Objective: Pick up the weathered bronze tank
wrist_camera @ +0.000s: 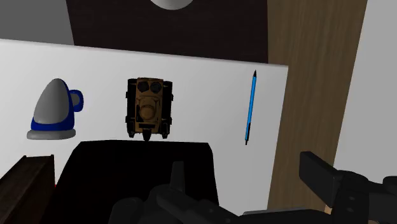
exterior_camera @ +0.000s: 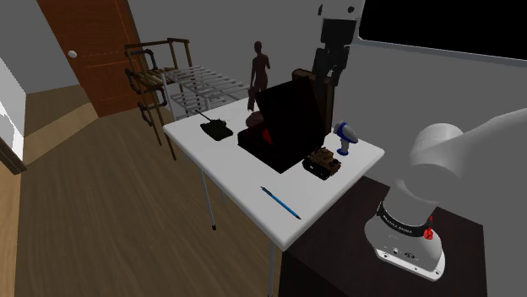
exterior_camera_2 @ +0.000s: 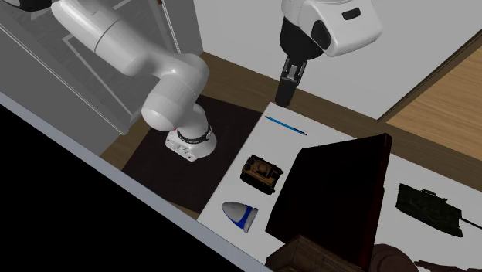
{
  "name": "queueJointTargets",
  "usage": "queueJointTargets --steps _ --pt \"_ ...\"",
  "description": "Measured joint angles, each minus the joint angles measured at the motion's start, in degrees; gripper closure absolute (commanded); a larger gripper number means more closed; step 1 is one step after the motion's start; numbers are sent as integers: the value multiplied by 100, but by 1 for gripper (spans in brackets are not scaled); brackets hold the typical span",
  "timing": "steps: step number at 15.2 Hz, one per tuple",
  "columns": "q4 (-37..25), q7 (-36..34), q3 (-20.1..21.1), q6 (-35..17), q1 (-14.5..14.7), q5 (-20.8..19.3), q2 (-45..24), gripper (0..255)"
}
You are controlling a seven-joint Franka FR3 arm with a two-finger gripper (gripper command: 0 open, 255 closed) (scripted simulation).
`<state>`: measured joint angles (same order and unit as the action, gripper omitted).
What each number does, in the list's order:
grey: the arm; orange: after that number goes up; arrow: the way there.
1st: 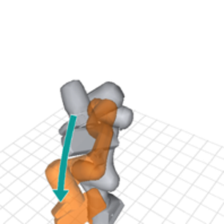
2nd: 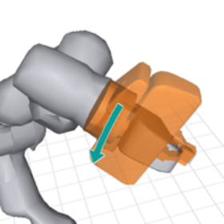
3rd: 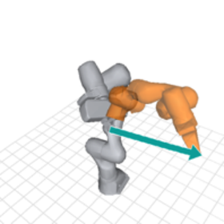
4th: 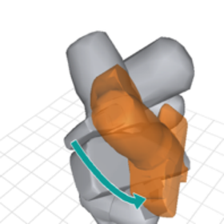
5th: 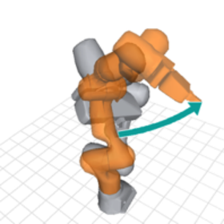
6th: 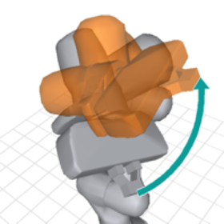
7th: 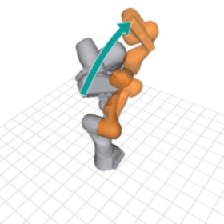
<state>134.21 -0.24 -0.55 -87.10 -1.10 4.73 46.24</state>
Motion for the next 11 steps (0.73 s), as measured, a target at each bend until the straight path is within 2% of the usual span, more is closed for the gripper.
queueJointTargets --steps 2,5,11 --pt "118 2 12 -85 -12 -33 35 0" --pt "640 -8 81 -461 -76 -200 196 0" --pt "1846 -42 190 -1543 -272 -630 366 0"
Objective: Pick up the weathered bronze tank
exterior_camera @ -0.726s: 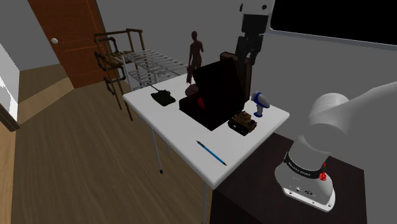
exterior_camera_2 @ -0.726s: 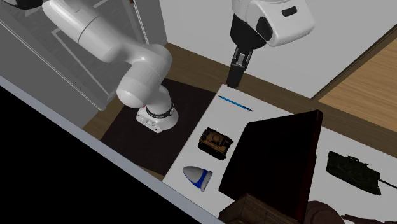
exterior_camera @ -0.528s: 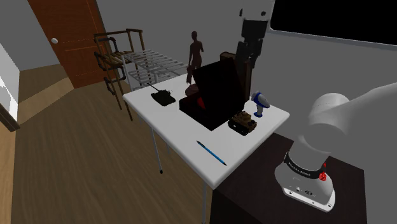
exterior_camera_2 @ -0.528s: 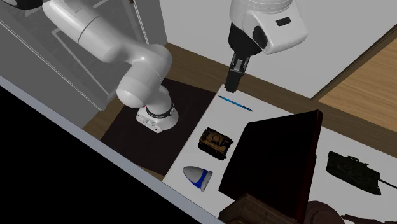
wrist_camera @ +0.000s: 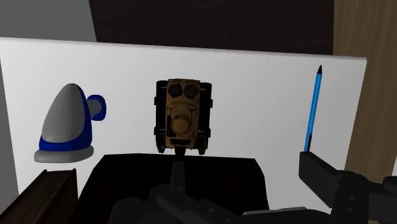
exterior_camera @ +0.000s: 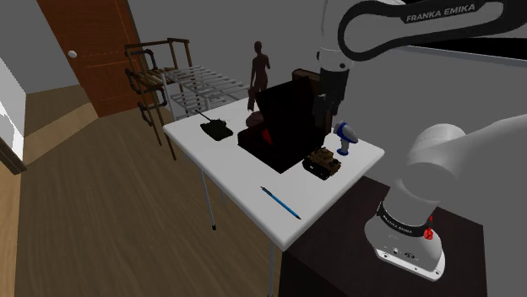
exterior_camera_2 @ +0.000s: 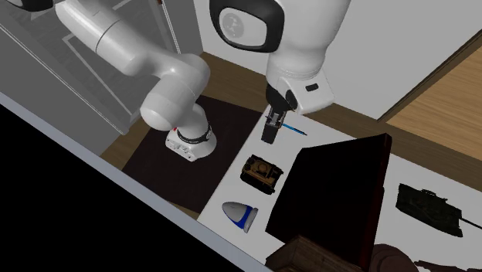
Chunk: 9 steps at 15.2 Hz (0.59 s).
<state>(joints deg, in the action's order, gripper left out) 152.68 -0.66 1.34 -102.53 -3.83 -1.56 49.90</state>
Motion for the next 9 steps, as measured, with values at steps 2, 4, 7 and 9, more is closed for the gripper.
queueJointTargets --steps 2,4,7,9 --pt "350 -41 42 -357 -75 -148 10 0" --pt "738 -79 66 -795 -174 -318 -25 0" --pt "1228 -175 119 -1448 -349 -592 -151 0" --pt "1517 -247 144 -1965 -521 -819 -360 0"
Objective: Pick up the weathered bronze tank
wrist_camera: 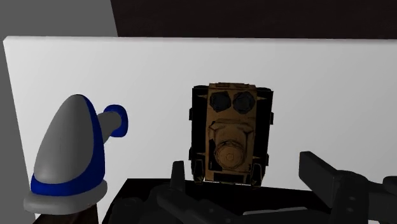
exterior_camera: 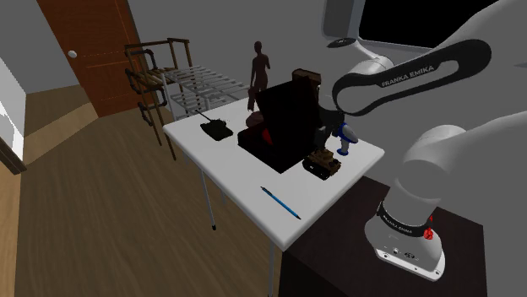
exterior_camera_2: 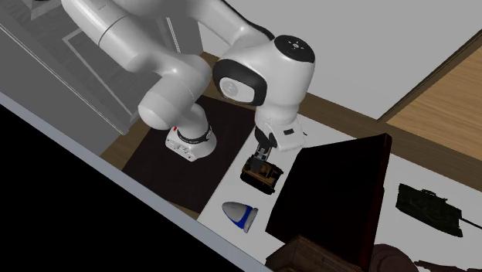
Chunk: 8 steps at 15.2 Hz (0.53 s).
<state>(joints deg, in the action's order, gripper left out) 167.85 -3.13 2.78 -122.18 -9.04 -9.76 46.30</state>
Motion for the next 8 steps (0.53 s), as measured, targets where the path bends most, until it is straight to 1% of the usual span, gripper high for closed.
queueJointTargets --steps 3,8 --pt "172 -78 30 -432 -110 -147 -234 0" --pt "434 -187 54 -1032 -201 -263 -569 0"
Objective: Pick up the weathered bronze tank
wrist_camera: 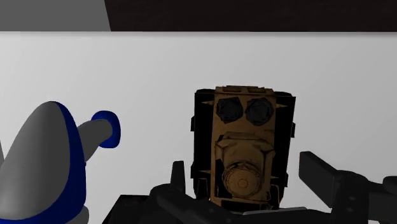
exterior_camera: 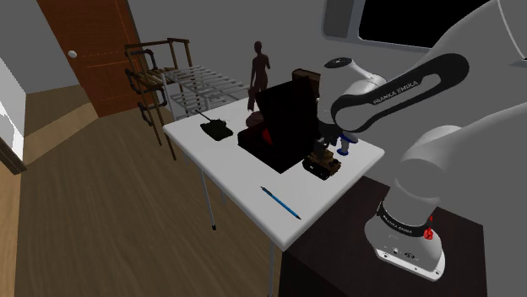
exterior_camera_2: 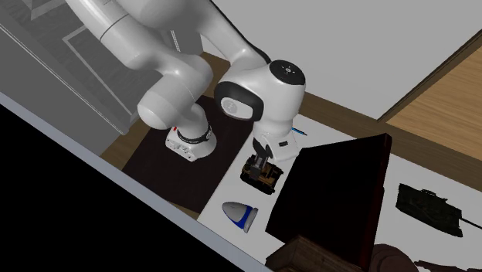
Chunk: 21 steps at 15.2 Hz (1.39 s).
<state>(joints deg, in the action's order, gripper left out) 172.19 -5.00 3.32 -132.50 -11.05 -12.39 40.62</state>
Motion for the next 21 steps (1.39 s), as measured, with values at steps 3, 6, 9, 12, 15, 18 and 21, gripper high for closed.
queueJointTargets --steps 3,6,9,12,15,18,21 --pt "27 -38 16 -154 -18 -23 -125 255" --pt "27 -45 20 -164 -17 -24 -127 255" --pt "27 -45 20 -167 -17 -24 -128 255" --pt "27 -46 21 -166 -17 -24 -127 255" --pt "-41 19 -6 78 12 16 46 255" --pt "-179 84 -24 390 48 64 219 255" --pt "-303 159 -44 746 83 112 456 255"
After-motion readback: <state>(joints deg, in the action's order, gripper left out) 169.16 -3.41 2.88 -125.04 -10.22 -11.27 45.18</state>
